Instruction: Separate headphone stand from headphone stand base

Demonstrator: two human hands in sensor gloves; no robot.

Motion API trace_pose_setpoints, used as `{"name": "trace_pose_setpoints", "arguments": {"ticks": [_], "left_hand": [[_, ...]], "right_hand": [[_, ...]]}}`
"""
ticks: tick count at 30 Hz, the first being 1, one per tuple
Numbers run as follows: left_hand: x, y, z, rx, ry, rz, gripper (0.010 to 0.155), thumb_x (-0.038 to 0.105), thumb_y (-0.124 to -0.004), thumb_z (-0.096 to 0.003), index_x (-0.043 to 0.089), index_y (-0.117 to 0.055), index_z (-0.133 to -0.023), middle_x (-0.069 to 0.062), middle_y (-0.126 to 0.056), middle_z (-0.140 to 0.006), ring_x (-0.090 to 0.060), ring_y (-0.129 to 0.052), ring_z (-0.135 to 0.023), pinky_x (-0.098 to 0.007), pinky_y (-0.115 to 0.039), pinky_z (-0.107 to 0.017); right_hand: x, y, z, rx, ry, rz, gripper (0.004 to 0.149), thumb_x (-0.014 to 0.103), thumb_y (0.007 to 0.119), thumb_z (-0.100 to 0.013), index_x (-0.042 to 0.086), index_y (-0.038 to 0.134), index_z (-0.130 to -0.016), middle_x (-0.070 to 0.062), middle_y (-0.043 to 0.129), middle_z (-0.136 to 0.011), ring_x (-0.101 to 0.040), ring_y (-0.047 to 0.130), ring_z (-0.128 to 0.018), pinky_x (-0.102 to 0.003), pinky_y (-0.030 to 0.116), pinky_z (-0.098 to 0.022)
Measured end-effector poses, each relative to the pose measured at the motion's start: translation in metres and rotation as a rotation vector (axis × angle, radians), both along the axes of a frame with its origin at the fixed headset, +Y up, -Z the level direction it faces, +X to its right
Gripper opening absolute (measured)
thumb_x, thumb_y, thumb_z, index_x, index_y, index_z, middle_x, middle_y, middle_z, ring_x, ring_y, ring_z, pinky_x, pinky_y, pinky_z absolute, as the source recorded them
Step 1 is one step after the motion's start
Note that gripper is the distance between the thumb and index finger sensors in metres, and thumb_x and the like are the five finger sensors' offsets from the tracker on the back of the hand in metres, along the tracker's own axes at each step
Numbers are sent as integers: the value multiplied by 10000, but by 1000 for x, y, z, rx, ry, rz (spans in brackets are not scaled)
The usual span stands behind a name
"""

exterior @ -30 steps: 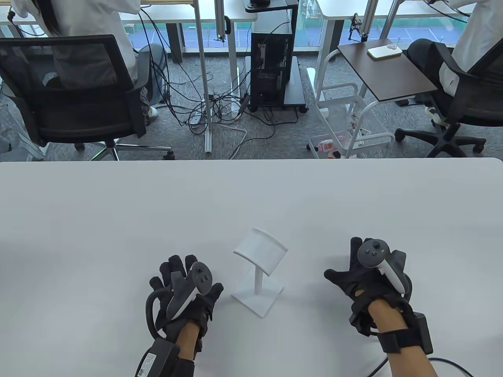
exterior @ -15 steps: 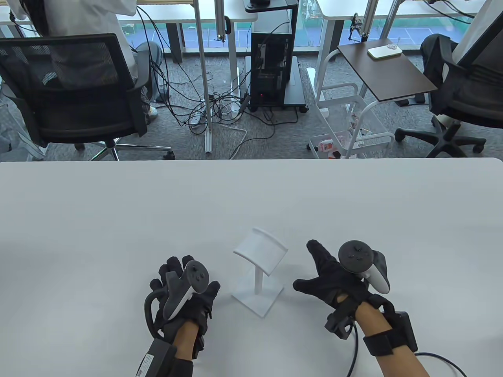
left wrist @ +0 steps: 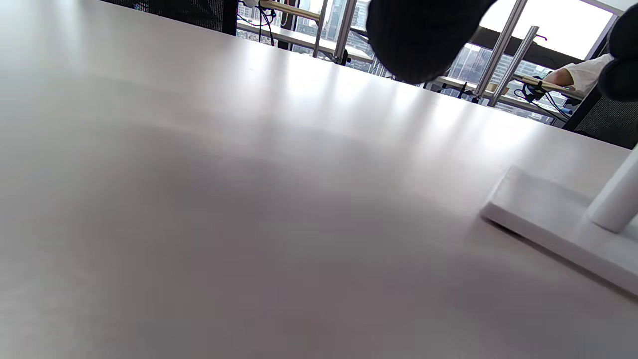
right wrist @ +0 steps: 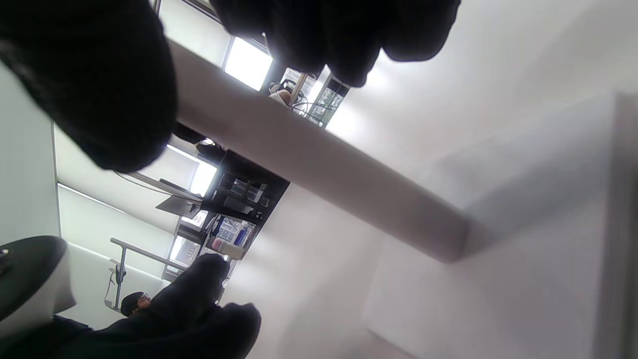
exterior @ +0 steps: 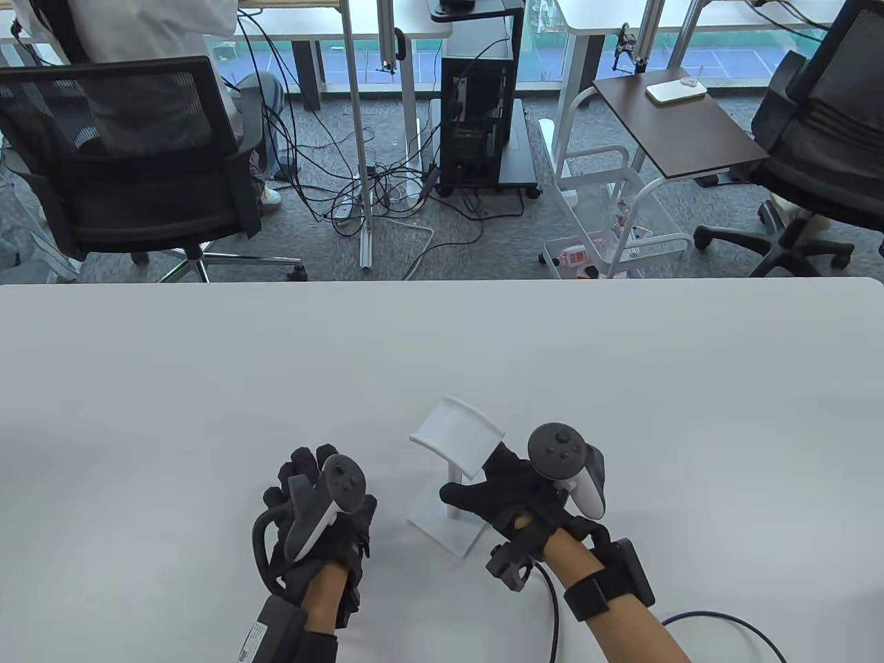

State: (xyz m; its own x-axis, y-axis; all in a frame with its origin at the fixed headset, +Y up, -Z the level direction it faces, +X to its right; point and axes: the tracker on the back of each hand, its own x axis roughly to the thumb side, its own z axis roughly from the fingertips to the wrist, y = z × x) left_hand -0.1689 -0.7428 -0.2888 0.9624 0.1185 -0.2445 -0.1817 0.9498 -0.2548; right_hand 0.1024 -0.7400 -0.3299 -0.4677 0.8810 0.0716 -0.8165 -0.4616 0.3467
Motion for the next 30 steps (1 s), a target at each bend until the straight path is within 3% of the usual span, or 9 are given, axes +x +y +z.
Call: {"name": "trace_pose_setpoints", "arguments": {"ticks": [5,8,10,15,18,21,23,30], "left_hand": [[1,-1,1,-3,12,13,914,581,-720,-398,189,-224,-1057,-181,-155,-1114,-481,-327,-1072,-683,-356,-727],[1,-1,1,3,16,19,910,581,-715,-399,188,-226,-1057,-182,-159,-1114,-480,-331,-1071,-681,-359,-727],[1,-2,1,4,20,25,903,577,-712,-401,187,-230,-1057,-183,-163,-1114,-481,-336,-1069,-680,-363,-726],[1,-3,3,-1,30,41,897,577,-705,-402,186,-235,-1057,-187,-170,-1114,-482,-341,-1068,-678,-367,-726],[2,-4,3,-5,32,40,893,579,-702,-402,186,-240,-1057,-186,-173,-1113,-483,-348,-1066,-677,-370,-725],[3,-7,3,-20,30,30,892,585,-696,-402,188,-240,-1058,-186,-176,-1115,-481,-352,-1067,-675,-373,-727],[3,-9,2,-29,29,27,891,588,-694,-402,189,-242,-1058,-184,-179,-1115,-480,-354,-1067,-675,-374,-727],[4,-9,2,-32,29,29,891,595,-686,-402,190,-242,-1059,-183,-182,-1117,-479,-359,-1068,-674,-376,-728]], "right_hand": [[-12,-5,0,5,21,50,587,393,908,-361,346,603,-860,15,737,-949,-253,788,-925,-483,631,-733],[-25,-7,3,18,78,115,529,412,876,-382,371,604,-834,25,766,-901,-231,817,-885,-462,645,-738],[-27,-6,7,61,42,154,500,415,862,-387,380,603,-813,33,783,-867,-210,841,-855,-455,672,-733],[-25,-5,8,62,51,125,451,383,844,-406,352,605,-787,-9,808,-781,-232,867,-751,-501,717,-679],[-17,-5,9,64,36,120,419,356,811,-421,349,602,-784,-38,832,-669,-237,887,-581,-523,766,-566],[-8,-8,6,-56,80,150,439,413,772,-451,394,536,-821,-14,823,-662,-227,884,-509,-494,792,-470],[-1,-7,4,-90,109,61,455,411,775,-467,366,529,-847,-53,817,-653,-275,862,-459,-520,768,-396],[33,0,1,-167,85,39,450,426,760,-485,353,521,-860,-65,823,-643,-293,862,-433,-534,766,-362]]}}
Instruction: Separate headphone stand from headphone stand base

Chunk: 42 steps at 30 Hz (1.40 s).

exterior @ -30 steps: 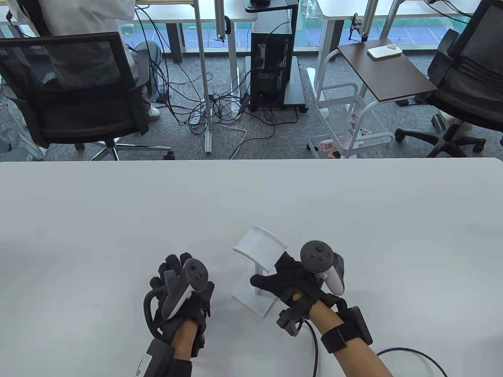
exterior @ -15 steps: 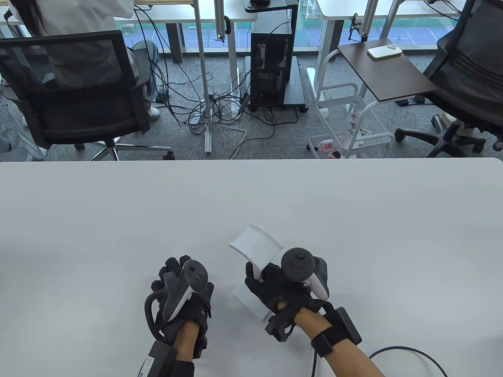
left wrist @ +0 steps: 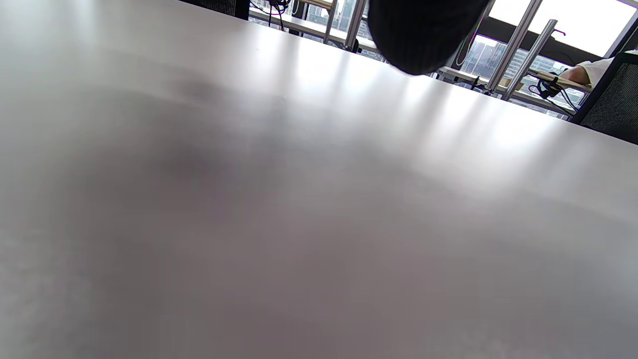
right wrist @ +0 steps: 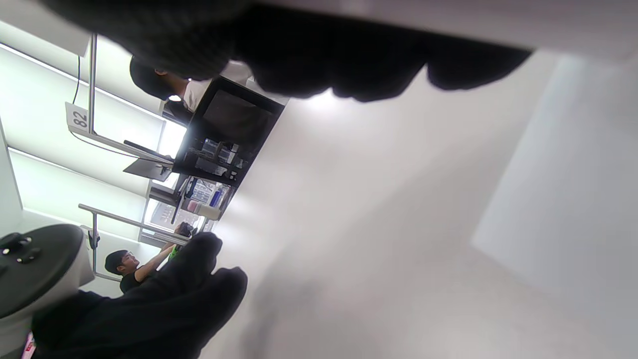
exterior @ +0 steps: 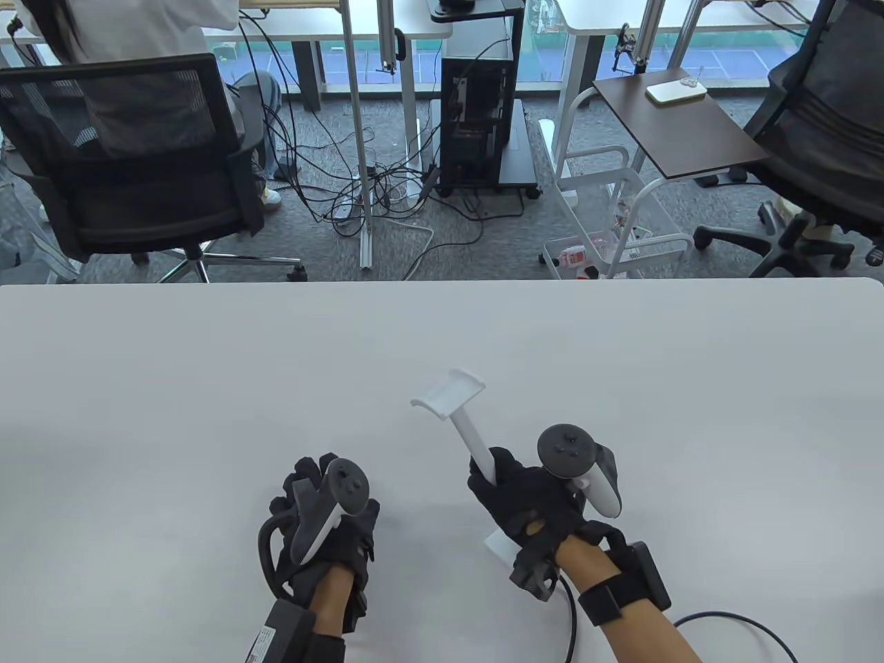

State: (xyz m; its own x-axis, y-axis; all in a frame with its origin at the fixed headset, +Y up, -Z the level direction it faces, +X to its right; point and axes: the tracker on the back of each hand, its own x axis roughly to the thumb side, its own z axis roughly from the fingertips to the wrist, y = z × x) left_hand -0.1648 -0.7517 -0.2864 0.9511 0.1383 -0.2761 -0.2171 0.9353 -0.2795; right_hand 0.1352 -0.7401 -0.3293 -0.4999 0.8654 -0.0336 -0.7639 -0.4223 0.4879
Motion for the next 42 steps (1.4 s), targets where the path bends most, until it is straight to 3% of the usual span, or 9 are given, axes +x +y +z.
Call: {"name": "trace_pose_setpoints", "arguments": {"ticks": [11,22,25,33,42], "left_hand": [[3,-1,0,-4,-20,7,895,611,-676,-401,195,-238,-1060,-178,-186,-1120,-472,-360,-1072,-672,-378,-731],[18,2,3,10,-64,104,886,638,-657,-398,195,-275,-1063,-177,-244,-1125,-467,-411,-1069,-668,-408,-728],[31,5,6,12,-105,204,876,645,-652,-395,192,-311,-1062,-172,-294,-1125,-462,-465,-1060,-662,-440,-725],[89,18,26,-52,-306,796,819,679,-632,-387,191,-529,-1037,-138,-567,-1094,-427,-709,-993,-638,-572,-704],[132,7,37,-238,-454,1153,913,720,-566,-393,190,-271,-1075,-122,-300,-1165,-438,-442,-1104,-698,-375,-731]], "right_hand": [[46,21,-3,-21,-145,-189,446,424,761,-494,347,525,-865,-67,824,-642,-298,862,-432,-537,767,-358],[83,17,-5,-97,-318,-543,452,425,756,-496,348,513,-869,-64,821,-645,-296,861,-433,-535,768,-359],[86,12,-5,-126,-359,-638,453,427,754,-496,348,510,-869,-62,820,-645,-294,861,-433,-534,769,-359],[81,-8,0,-243,-450,-900,451,429,745,-498,349,499,-868,-58,815,-647,-292,860,-435,-532,772,-360],[53,-13,10,-292,-448,-954,454,429,738,-497,350,487,-868,-56,806,-653,-290,856,-442,-530,768,-367]]}}
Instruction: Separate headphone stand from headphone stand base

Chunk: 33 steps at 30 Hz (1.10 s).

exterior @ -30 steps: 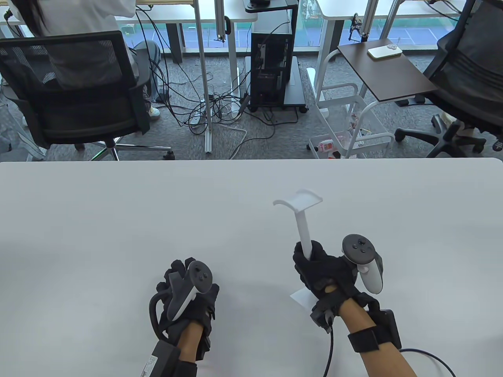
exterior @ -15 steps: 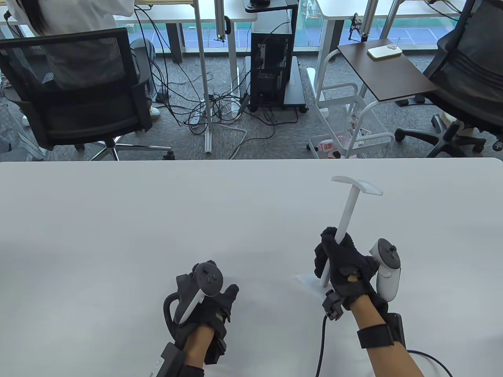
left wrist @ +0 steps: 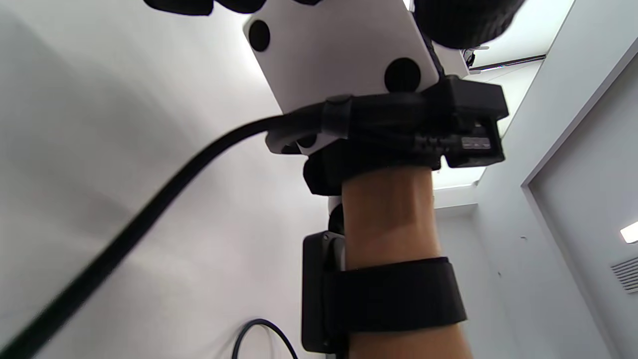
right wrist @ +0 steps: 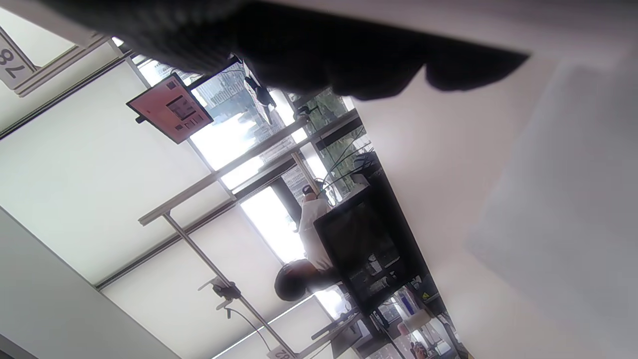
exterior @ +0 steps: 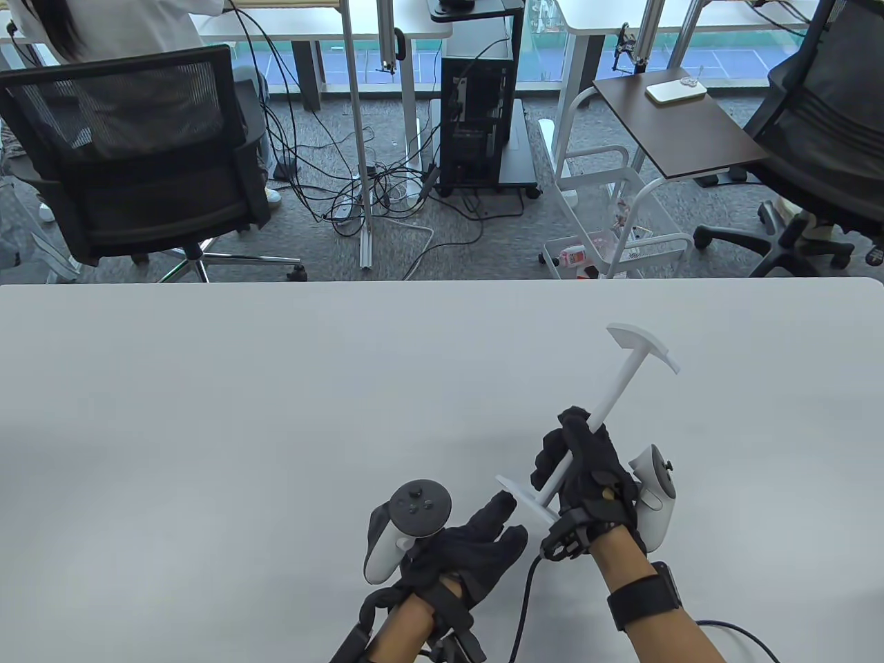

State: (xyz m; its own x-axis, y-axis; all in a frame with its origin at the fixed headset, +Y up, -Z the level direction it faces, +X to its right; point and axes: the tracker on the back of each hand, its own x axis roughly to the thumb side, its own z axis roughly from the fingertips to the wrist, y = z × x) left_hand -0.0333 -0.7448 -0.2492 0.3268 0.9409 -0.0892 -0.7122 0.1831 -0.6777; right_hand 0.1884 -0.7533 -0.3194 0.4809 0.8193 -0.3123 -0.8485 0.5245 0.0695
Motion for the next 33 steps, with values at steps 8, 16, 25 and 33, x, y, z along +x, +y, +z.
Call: {"name": "trace_pose_setpoints", "arguments": {"ticks": [8,16,25,33], "left_hand": [[-14,-9,-3,-44,107,51,971,727,-573,-380,127,-160,-1022,-181,-269,-1145,-453,-443,-1096,-696,-390,-728],[-49,-3,-14,-8,319,103,953,717,-595,-410,245,-29,-1014,-211,-275,-1127,-516,-566,-1044,-663,-487,-740],[-82,-8,-16,7,566,19,666,421,-600,-486,171,-320,-1036,-198,-550,-1059,-479,-770,-942,-613,-646,-688],[-92,1,-15,60,681,-62,649,402,-578,-483,158,-333,-1032,-228,-583,-1023,-452,-832,-908,-579,-715,-663]], "right_hand": [[-15,-10,8,-54,45,32,437,422,737,-484,347,490,-837,-66,727,-803,-299,814,-716,-572,723,-617],[-43,-23,19,-177,192,-89,397,430,825,-473,345,669,-828,-90,598,-1031,-379,674,-996,-585,626,-699],[-64,-27,21,-106,394,26,552,550,757,-474,313,579,-939,-126,542,-1045,-379,658,-980,-583,620,-660],[-56,-22,18,-91,300,20,543,542,741,-473,301,578,-931,-121,615,-1013,-364,730,-936,-532,660,-654]]}}
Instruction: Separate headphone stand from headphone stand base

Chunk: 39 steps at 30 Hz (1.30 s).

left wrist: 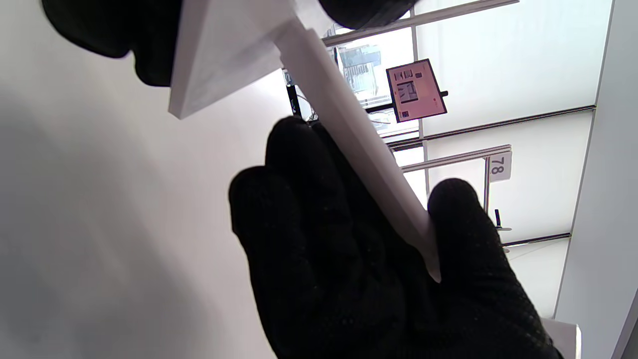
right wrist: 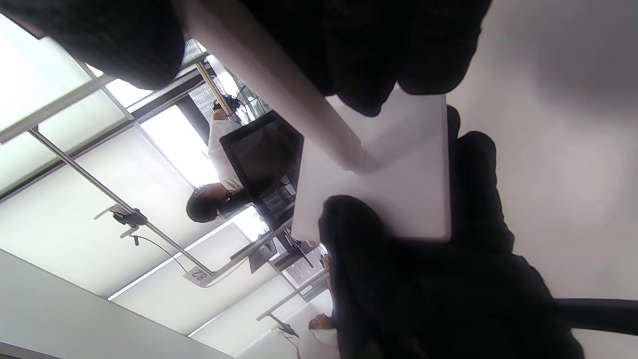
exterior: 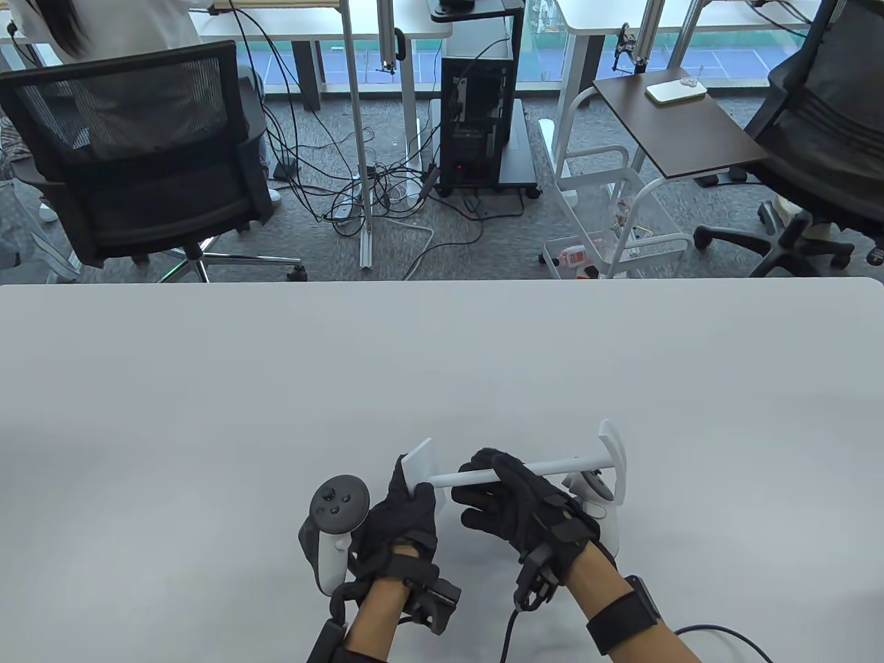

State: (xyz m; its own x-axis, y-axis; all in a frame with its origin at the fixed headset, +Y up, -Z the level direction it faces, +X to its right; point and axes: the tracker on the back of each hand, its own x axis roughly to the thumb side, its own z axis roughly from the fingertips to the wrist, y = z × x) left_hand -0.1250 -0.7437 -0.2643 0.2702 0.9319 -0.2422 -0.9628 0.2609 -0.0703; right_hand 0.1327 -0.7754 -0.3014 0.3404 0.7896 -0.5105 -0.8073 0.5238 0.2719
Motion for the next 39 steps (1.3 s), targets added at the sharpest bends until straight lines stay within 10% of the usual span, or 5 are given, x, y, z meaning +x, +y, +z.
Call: {"name": "trace_pose_setpoints", "arguments": {"ticks": [10,17,23,39], "left_hand": [[-42,-10,-5,-23,146,146,608,402,-606,-468,85,-493,-975,-184,-757,-932,-379,-974,-804,-520,-809,-603],[-56,-12,-7,-31,188,182,574,424,-617,-461,92,-578,-927,-136,-857,-825,-316,-1081,-633,-468,-887,-498],[-66,-15,-8,-56,235,200,564,443,-621,-457,93,-614,-900,-106,-902,-738,-279,-1119,-484,-434,-912,-415],[-75,-19,-6,-76,284,161,560,449,-642,-447,89,-651,-876,-102,-931,-671,-281,-1120,-383,-434,-912,-359]], "right_hand": [[66,30,-12,167,-202,338,368,465,745,-472,243,690,-759,-173,677,-933,-414,781,-840,-586,666,-618],[129,44,-21,229,-355,824,485,462,774,-426,232,618,-824,-217,757,-771,-251,938,-292,-454,839,-175],[170,46,-27,85,-337,1469,623,485,622,-450,518,242,-943,-128,566,-937,-264,882,-418,-419,808,-225],[174,26,-39,-7,-240,1657,538,345,779,-461,522,516,-896,-194,704,-896,-372,839,-654,-525,764,-461]]}}
